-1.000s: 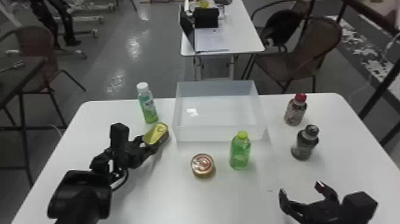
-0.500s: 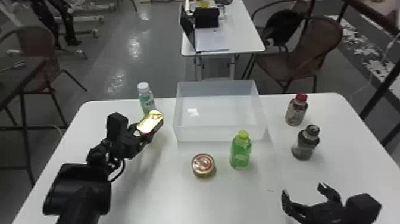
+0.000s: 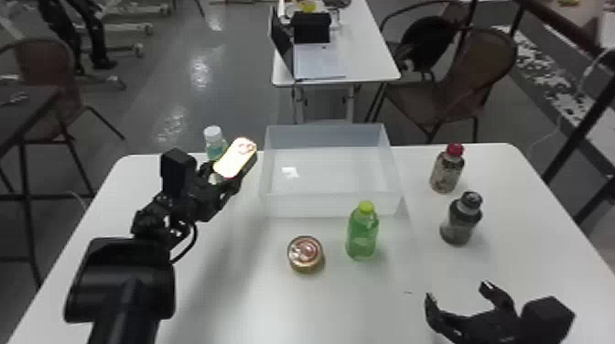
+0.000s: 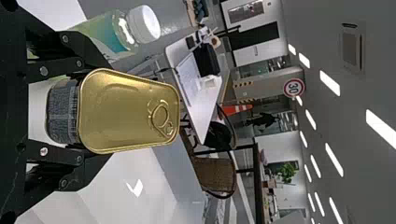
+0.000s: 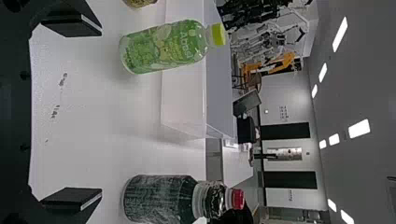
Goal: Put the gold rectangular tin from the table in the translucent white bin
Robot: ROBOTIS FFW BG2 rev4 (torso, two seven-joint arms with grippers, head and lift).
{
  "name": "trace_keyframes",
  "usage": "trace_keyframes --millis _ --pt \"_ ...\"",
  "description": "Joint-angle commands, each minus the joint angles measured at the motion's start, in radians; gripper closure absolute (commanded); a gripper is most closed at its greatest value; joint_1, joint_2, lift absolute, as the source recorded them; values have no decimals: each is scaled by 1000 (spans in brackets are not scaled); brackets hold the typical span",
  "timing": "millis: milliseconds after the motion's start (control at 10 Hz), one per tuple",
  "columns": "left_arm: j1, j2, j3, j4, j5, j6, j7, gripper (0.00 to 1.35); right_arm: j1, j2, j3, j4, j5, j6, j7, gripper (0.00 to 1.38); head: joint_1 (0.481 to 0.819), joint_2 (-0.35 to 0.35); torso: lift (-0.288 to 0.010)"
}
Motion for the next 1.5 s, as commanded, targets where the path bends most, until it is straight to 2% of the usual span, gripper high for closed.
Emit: trace_keyframes --millis 0,200,400,500,600,700,900,1100,1200,1400 --pt "-17 -5 -69 2 33 11 0 820 -7 -6 2 6 -2 0 0 87 695 35 -56" --pt "-76 16 -153 115 117 -32 -2 820 -15 -4 3 12 -3 0 0 87 695 -15 -56" --pt "-209 38 -265 373 217 -164 -48 820 -19 -4 5 20 -3 0 0 87 695 -63 -56" --pt "-257 36 -291 466 223 -196 -49 820 -25 -4 8 24 -2 0 0 87 695 -92 -56" --pt "-287 21 -280 531 197 -212 -49 820 -31 -4 9 30 -2 0 0 87 695 -107 -56" --pt "-318 16 -270 586 159 -226 -40 818 -36 -4 12 37 -2 0 0 87 695 -111 -56" --pt "-366 13 -236 667 73 -235 -18 628 -45 -3 15 46 -2 0 0 87 695 -110 -55" --pt "-372 21 -216 678 30 -236 -15 364 -47 -1 17 50 -3 0 0 87 695 -97 -55" --pt "-367 21 -207 678 32 -242 -11 294 -42 -1 17 49 -5 0 0 87 695 -90 -55" --pt "-366 19 -199 676 39 -247 -8 266 -39 -1 17 46 -6 0 0 87 695 -83 -55"
